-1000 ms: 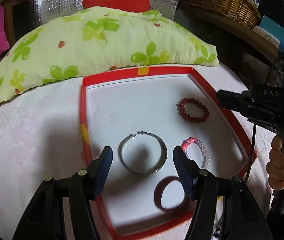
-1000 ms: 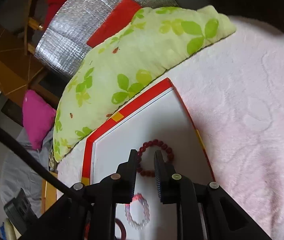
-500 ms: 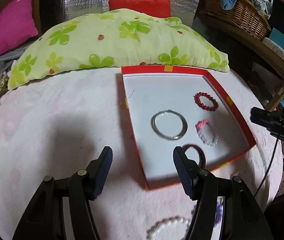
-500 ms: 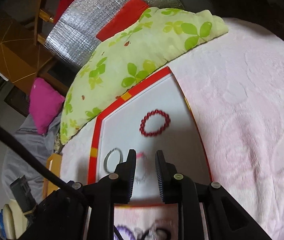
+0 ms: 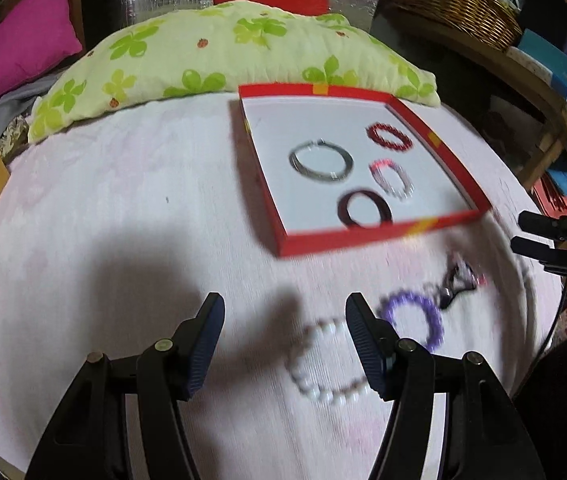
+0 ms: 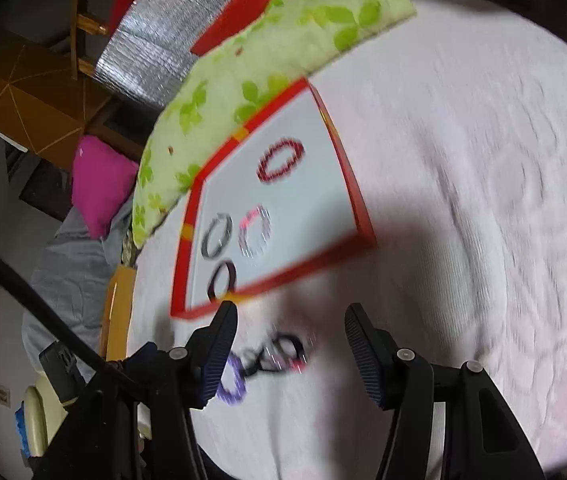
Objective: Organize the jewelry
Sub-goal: 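Move both tools back to the white and purple bead bracelets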
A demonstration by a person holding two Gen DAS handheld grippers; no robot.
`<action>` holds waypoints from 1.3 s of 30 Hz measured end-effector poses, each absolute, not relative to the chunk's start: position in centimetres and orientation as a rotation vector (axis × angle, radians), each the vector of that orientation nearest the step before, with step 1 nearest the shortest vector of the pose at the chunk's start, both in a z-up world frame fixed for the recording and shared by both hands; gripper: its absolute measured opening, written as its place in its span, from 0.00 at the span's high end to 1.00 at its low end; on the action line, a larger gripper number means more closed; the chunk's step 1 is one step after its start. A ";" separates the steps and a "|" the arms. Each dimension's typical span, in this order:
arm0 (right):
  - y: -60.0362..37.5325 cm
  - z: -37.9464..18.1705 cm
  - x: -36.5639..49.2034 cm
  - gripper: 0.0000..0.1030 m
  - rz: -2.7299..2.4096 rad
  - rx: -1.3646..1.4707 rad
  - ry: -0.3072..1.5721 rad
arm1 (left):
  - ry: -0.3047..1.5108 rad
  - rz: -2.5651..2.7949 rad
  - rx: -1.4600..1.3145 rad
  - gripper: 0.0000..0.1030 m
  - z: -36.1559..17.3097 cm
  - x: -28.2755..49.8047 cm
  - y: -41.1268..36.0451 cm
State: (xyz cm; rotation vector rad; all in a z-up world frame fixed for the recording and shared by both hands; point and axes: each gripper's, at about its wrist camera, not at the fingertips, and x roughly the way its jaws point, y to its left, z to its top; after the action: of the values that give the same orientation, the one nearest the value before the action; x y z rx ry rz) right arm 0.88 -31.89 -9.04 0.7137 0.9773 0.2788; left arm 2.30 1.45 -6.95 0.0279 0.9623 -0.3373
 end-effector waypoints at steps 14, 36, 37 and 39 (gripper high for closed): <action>-28.3 -11.9 2.4 0.73 0.217 0.591 1.075 | 0.964 -0.428 0.120 0.38 -7.8 0.4 -1.4; -31.4 -11.2 1.6 0.92 0.057 0.557 0.994 | 1.055 -0.500 0.132 0.37 -10.2 0.1 -0.9; -31.6 -11.4 1.6 0.92 0.059 0.571 1.005 | 1.058 -0.500 0.139 0.36 -10.4 0.0 -1.0; -31.8 -11.7 1.8 0.92 0.066 0.592 1.011 | 1.056 -0.502 0.139 0.36 -10.4 0.0 -1.1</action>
State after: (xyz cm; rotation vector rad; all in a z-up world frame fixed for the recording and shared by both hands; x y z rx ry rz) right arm 1.79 -31.81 -11.68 0.5923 1.0106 0.0658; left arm 0.02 -1.07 -10.36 0.1392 1.0561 -0.5022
